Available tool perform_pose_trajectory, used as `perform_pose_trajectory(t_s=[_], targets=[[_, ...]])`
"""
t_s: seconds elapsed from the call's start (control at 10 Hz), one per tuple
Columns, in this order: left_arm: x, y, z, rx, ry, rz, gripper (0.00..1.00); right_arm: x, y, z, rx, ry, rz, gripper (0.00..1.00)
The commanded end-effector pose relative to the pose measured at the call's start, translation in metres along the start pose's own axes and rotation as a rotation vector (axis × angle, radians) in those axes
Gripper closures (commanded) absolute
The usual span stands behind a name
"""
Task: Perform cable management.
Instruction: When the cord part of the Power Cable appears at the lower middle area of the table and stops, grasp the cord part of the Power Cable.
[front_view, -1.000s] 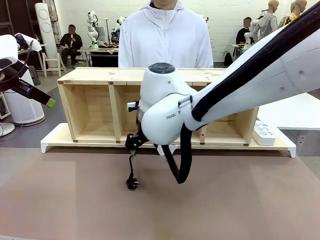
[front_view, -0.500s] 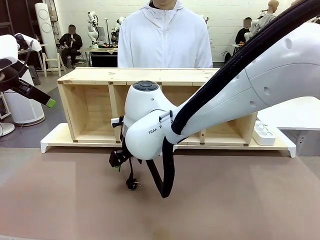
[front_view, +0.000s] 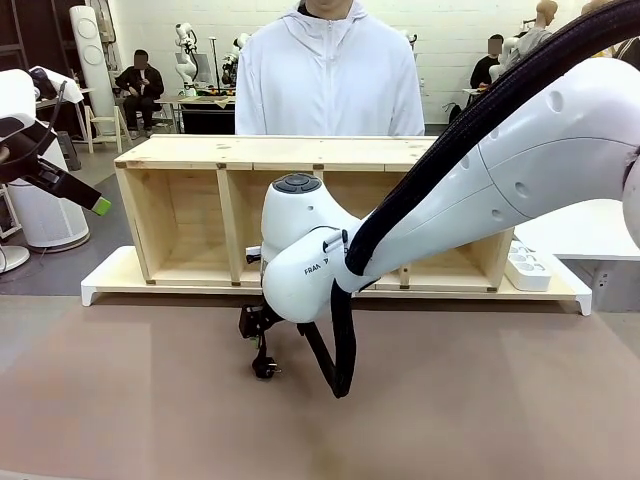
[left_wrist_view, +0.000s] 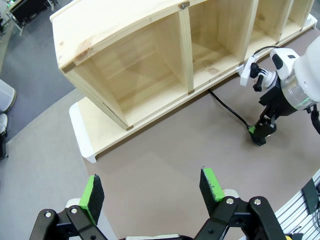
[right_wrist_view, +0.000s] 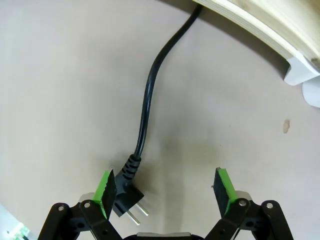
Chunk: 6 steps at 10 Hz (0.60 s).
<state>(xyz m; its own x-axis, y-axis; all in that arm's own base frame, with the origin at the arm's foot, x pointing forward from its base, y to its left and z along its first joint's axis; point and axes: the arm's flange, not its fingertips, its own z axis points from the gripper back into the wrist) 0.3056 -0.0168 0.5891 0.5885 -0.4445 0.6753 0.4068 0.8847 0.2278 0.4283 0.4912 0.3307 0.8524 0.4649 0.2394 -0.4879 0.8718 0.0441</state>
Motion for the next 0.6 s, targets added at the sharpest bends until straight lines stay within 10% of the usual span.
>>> perform_pose_trajectory(t_s=[0.0, 0.5], targets=[[-0.0004, 0.0007, 0.0001, -0.003, 0.001, 0.006, 0.0, 0.0067, 0.0145, -0.0055, -0.032, -0.018, -0.052, 0.0], [-0.0004, 0.0007, 0.0001, -0.003, 0.001, 0.006, 0.0, 0.0035, 0.0148, -0.0127, -0.054, 0.022, -0.116, 0.0]])
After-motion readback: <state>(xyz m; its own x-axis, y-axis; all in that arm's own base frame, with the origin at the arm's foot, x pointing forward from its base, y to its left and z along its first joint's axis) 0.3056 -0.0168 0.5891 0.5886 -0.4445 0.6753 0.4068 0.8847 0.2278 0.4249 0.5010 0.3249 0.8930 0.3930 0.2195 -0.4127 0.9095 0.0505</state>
